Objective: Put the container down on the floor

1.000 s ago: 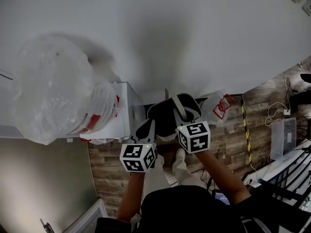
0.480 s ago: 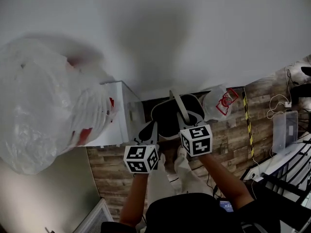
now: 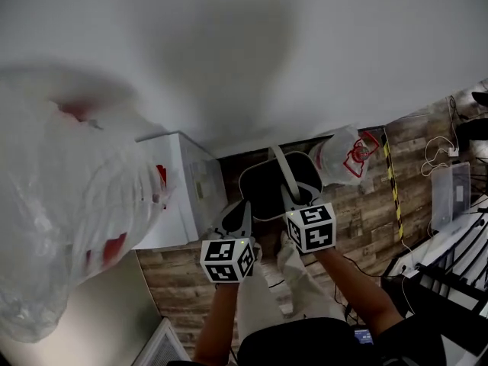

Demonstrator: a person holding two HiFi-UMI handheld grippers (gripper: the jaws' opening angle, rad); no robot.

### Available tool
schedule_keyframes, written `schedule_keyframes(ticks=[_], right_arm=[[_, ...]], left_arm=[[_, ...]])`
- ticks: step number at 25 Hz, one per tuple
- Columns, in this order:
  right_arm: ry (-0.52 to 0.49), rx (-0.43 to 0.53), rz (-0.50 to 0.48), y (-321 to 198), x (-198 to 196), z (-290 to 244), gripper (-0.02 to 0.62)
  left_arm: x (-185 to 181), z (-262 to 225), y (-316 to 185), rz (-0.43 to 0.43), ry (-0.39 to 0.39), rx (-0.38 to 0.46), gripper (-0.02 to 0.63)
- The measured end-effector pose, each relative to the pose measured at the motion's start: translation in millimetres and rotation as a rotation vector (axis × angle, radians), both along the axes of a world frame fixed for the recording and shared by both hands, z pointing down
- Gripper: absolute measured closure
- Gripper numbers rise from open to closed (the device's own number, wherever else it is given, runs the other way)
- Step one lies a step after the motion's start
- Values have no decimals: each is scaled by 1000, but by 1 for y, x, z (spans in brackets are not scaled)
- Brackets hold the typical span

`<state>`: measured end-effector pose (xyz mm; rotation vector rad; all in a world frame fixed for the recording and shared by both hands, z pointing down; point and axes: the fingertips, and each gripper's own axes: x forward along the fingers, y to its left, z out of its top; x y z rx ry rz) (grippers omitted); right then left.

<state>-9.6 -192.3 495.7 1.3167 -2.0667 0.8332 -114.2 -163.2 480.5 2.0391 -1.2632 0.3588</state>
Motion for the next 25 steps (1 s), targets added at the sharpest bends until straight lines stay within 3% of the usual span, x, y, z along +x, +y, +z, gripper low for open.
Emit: schedule_keyframes(ticks=[10,15,25], right_arm=[[27,-66,45,4,4,61,563],[37,-96,55,9,8,87,563],[53,-146,52,14,10,137,563]], left_arm=[[11,52,-4,16,23,-44,591],[15,66,-15,46,-3,-17,591],[17,123,-10,72,-51,-67,591]])
